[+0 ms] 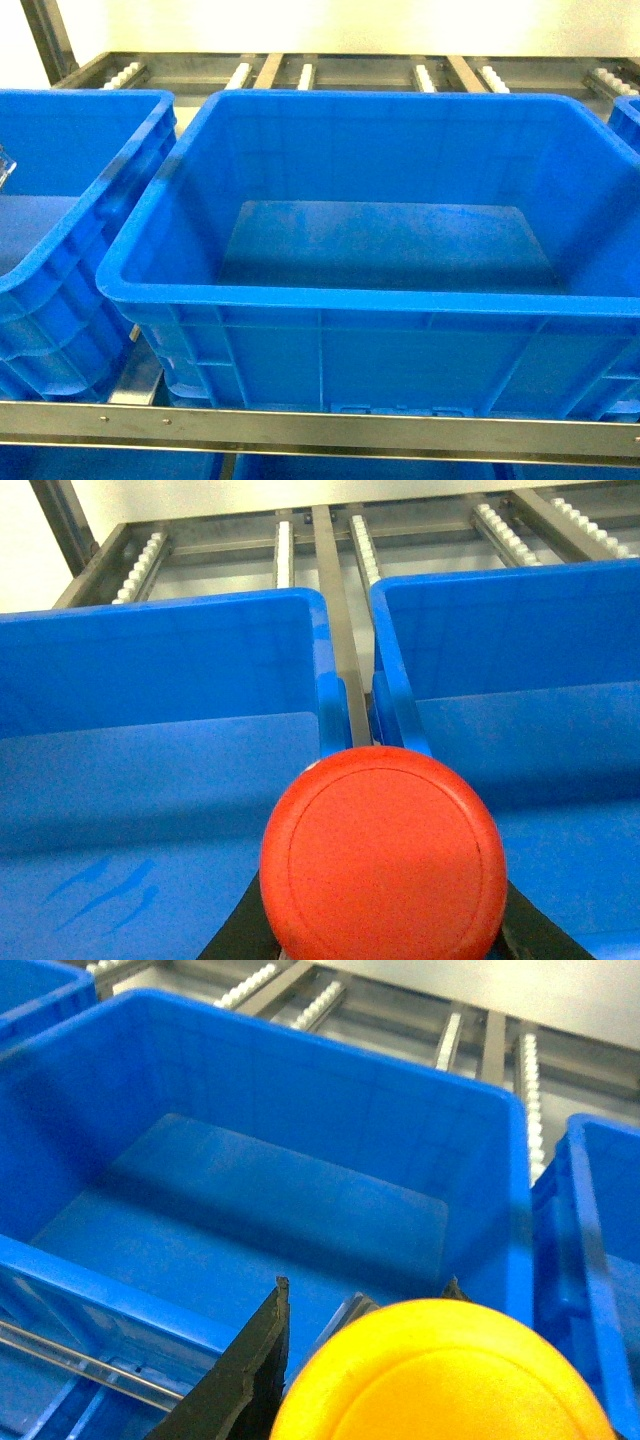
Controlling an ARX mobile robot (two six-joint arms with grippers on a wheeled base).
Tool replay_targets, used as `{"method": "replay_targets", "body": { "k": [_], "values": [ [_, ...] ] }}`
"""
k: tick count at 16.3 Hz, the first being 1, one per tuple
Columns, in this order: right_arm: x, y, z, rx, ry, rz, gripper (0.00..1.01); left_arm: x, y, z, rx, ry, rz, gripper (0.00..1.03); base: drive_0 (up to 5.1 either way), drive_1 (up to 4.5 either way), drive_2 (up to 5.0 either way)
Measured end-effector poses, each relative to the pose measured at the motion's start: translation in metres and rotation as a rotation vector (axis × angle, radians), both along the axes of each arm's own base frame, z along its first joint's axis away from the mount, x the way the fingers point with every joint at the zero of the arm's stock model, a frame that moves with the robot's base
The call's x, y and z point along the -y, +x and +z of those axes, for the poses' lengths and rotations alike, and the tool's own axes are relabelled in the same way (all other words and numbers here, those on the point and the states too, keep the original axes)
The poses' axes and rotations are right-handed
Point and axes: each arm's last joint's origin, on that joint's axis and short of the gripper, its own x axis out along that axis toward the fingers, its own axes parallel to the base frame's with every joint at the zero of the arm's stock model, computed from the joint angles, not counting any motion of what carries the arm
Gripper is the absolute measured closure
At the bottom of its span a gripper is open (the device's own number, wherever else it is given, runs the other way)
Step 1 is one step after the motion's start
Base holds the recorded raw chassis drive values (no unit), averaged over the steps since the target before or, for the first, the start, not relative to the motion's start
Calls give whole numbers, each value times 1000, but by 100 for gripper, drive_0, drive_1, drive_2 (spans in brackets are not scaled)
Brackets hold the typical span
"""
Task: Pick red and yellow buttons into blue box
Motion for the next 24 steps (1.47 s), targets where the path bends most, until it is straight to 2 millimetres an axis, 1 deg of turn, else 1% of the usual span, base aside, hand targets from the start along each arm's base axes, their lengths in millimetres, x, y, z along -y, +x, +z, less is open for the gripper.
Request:
{"method": "replay_targets", "body": {
  "k": [2, 4, 5, 7, 9, 10, 11, 13, 14, 15, 16, 18, 19, 20, 21, 22, 23, 24],
  "values": [
    [-16, 26, 1, -63, -14, 48, 62, 0, 0, 0, 0, 0, 0, 79, 0, 0, 0],
    [-40, 64, 5, -94, -12, 99, 62, 0, 0, 0, 0, 0, -1, 79, 0, 0, 0],
    [-45, 77, 6, -118, -14, 107, 62, 0, 0, 0, 0, 0, -1, 79, 0, 0, 0],
    [-56, 119, 2, -197, -27, 104, 62, 0, 0, 0, 0, 1, 0, 79, 0, 0, 0],
    [-60, 161, -13, -314, -50, 94, 62, 0, 0, 0, 0, 0, 0, 79, 0, 0, 0],
    [-62, 180, -24, -384, -62, 94, 62, 0, 0, 0, 0, 0, 0, 79, 0, 0, 0],
    [-62, 190, -34, -434, -77, 97, 62, 0, 0, 0, 0, 0, 0, 79, 0, 0, 0],
    [-61, 195, -47, -485, -118, 108, 62, 0, 0, 0, 0, 0, 0, 79, 0, 0, 0],
    [-60, 197, -53, -502, -140, 121, 60, 0, 0, 0, 0, 0, 0, 79, 0, 0, 0],
    [-60, 197, -56, -513, -146, 124, 50, 0, 0, 0, 0, 0, 0, 79, 0, 0, 0],
    [-60, 198, -57, -496, -150, 122, 38, 0, 0, 0, 0, 0, 0, 79, 0, 0, 0],
    [-58, 199, -54, -446, -120, 104, 15, 0, 0, 0, 0, 0, 0, 79, 0, 0, 0],
    [-57, 196, -53, -420, -112, 88, 4, 0, 0, 0, 0, 0, 0, 79, 0, 0, 0],
    [-50, 187, -45, -376, -70, 68, 4, 0, 0, 0, 0, 0, 0, 79, 0, 0, 0],
    [-30, 171, -22, -275, -18, 17, 3, 0, 0, 0, 0, 0, 0, 79, 0, 0, 0],
    [-13, 154, -5, -201, 27, -24, 3, 0, 0, 0, 0, 0, 0, 79, 0, 0, 0],
    [1, 136, 6, -148, 57, -53, 3, 0, 0, 0, 0, 0, 0, 79, 0, 0, 0],
    [20, 107, 15, -86, 86, -105, 3, 0, 0, 0, 0, 0, -2, 79, 0, 0, 0]
  ]
}}
